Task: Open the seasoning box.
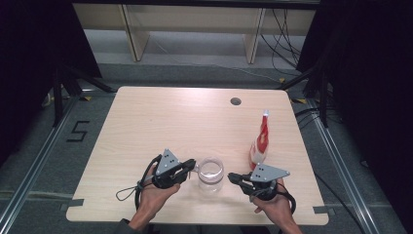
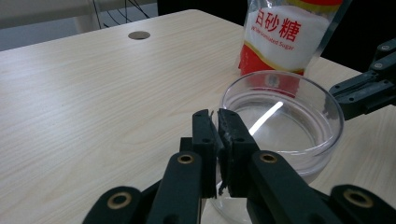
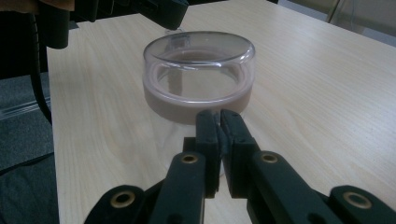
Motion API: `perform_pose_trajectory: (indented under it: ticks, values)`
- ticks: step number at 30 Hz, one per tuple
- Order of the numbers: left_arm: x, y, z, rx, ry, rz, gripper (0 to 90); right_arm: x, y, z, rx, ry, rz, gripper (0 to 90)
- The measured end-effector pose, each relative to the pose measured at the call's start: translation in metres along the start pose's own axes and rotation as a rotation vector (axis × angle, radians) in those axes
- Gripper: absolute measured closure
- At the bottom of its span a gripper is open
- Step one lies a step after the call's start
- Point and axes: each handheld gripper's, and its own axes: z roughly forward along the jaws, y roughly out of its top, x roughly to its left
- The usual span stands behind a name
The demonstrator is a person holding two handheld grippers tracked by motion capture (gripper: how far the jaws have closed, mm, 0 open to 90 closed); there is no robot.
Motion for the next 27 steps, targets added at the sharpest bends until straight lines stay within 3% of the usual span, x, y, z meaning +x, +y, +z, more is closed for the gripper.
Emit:
perform_pose_trajectory:
  ticks: [4,7,10,11,15,18,19,27]
  values:
    - [-0.0008,-0.0006,0.0000,-0.004,0.006,-0.002,85.0,0.0008,-0.0005,0.0022,-0.006,-0.001,0.010,86.7]
    - [-0.0004,-0.0008,0.0003,-0.008,0.001,-0.004,85.0,-0.0014,0.0005,0.0020,-0.002,0.007,-0.018,86.7]
    - [0.0000,-0.0015,0.0000,-0.010,0.003,-0.007,85.0,-0.0017,0.0006,0.0038,-0.008,0.027,-0.016,86.7]
    - [0.0000,-0.0016,0.0001,-0.011,0.003,-0.010,85.1,-0.0006,0.0008,0.0034,-0.004,0.002,-0.013,86.7]
    - [-0.0004,-0.0019,-0.0002,-0.009,0.007,-0.004,85.2,-0.0015,0.0012,0.0046,-0.002,0.010,-0.015,86.7]
    - [-0.0012,-0.0021,0.0007,-0.014,0.002,-0.027,85.3,-0.0014,0.0016,0.0046,0.003,0.012,-0.022,86.9]
    - [-0.0010,-0.0015,0.0006,-0.013,0.002,-0.010,85.3,-0.0015,0.0017,0.0048,0.002,0.013,-0.022,86.9]
    - [-0.0002,-0.0018,-0.0004,-0.006,0.008,-0.009,85.3,-0.0003,0.0032,0.0072,0.000,0.008,-0.017,87.1]
